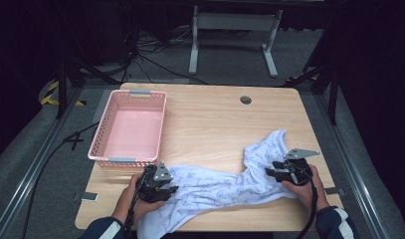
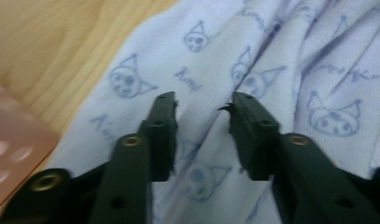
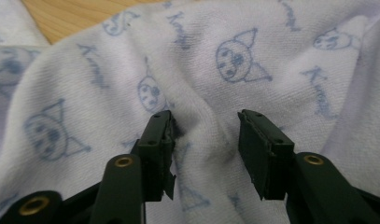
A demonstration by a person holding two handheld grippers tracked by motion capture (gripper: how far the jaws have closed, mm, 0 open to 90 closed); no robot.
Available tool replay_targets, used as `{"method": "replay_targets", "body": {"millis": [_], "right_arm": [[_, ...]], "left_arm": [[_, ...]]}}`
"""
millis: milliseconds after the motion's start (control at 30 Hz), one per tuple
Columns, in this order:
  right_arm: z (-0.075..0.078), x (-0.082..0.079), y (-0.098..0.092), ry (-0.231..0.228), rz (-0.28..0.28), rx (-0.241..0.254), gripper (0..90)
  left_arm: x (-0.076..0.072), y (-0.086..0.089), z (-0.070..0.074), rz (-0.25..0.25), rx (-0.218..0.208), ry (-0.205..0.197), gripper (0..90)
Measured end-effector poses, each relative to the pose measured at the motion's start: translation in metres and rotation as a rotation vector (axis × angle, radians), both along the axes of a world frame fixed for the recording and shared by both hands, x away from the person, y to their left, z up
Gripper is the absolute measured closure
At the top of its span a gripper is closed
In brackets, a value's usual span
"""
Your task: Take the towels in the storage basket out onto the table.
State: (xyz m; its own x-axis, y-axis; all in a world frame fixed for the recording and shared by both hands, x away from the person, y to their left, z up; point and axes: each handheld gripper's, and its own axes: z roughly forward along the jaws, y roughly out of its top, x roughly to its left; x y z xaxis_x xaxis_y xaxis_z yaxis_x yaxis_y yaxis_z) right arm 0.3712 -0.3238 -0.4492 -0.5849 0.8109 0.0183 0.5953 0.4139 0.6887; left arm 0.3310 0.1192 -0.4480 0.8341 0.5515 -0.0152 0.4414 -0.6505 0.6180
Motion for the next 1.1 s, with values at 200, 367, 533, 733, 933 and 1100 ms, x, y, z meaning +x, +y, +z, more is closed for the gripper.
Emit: {"method": "replay_targets", "body": {"millis": [200, 367, 533, 733, 933, 1100], "right_arm": [[-0.002, 0.014, 0.007, -0.019, 0.002, -0.089, 56.3], [-0.001, 0.032, 0.010, -0.036, 0.012, -0.121, 57.6], [-0.001, 0.058, 0.016, -0.045, -0.012, -0.128, 59.0], [0.000, 0.077, 0.032, -0.071, -0.013, -0.172, 56.6], [0.017, 0.059, 0.026, -0.099, -0.024, -0.110, 48.4], [0.025, 0.030, 0.020, -0.086, 0.008, -0.133, 43.2]], "left_arm": [[0.003, -0.004, -0.007, -0.008, -0.005, 0.046, 73.0], [-0.003, -0.008, -0.006, -0.071, 0.005, 0.075, 79.6], [-0.016, -0.026, -0.003, -0.185, 0.027, 0.133, 79.8], [-0.014, -0.043, 0.023, -0.248, -0.003, 0.100, 67.5], [0.014, -0.051, 0.035, -0.192, 0.007, 0.024, 61.6], [0.040, -0.075, 0.020, -0.192, 0.099, 0.027, 55.1]]}}
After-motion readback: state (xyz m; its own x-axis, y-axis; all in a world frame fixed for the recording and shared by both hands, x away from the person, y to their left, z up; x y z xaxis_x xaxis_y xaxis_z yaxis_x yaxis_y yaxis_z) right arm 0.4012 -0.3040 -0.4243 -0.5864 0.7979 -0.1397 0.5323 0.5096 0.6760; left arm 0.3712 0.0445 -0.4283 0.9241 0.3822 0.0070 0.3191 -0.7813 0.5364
